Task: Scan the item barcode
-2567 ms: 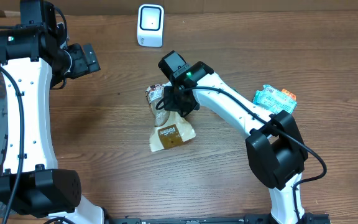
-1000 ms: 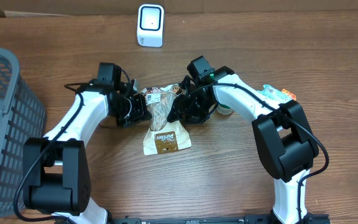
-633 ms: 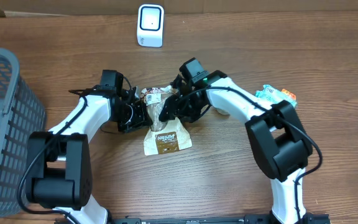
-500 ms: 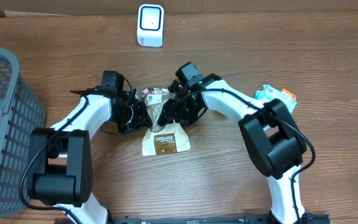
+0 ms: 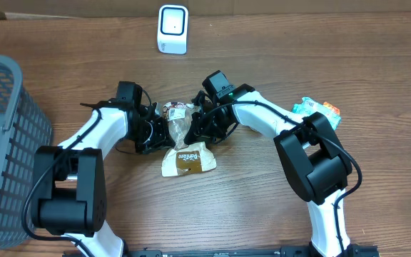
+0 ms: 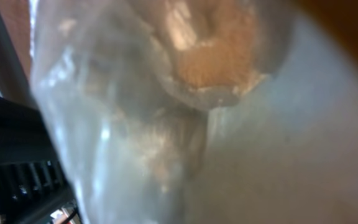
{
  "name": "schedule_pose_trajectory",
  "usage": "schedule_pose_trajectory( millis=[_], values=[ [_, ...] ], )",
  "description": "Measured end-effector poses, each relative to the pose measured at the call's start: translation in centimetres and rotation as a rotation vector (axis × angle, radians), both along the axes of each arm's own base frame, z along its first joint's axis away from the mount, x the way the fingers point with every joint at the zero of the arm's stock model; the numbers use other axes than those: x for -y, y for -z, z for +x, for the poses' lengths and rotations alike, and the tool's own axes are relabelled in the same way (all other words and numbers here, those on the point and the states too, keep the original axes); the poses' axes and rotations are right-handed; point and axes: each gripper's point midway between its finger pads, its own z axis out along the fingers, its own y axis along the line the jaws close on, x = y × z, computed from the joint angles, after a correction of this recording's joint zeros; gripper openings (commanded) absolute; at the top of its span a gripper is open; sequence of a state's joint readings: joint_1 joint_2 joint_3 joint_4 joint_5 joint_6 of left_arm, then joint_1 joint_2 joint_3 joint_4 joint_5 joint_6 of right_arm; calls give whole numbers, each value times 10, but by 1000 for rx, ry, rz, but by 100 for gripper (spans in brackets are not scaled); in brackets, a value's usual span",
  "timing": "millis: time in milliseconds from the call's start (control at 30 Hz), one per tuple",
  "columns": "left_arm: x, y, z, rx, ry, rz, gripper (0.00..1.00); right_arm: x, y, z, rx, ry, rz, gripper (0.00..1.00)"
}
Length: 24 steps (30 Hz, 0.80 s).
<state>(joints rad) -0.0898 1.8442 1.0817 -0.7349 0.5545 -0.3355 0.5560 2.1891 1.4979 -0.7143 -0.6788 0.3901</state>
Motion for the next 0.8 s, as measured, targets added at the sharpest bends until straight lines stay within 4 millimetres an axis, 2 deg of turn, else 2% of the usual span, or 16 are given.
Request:
schedule_pose_trajectory(
  millis=[100, 200, 333, 467, 633, 733, 767, 800],
  values=[
    [-8, -15, 8, -1, -7, -2, 4, 1, -3, 1, 3, -14, 20, 4],
    [-24, -41, 22, 24, -11, 0, 4, 6, -10, 2, 28, -38, 35, 4],
    [-50, -81, 39, 102, -3, 7, 4, 13, -37, 6, 116, -78, 57, 4],
    [-79, -106, 46, 163, 1, 44, 6, 16, -99, 5, 292, -147, 121, 4],
    [-116, -103, 46, 166, -23, 151, 20, 22, -190, -6, 554, -213, 220, 4],
    [-135, -100, 44, 157, -43, 209, 34, 27, -227, -16, 668, -239, 259, 4],
    [-140, -99, 44, 155, -47, 224, 46, 29, -235, -18, 691, -244, 266, 4],
    [-146, -98, 43, 151, -57, 236, 52, 30, -243, -21, 718, -249, 274, 4]
  ],
)
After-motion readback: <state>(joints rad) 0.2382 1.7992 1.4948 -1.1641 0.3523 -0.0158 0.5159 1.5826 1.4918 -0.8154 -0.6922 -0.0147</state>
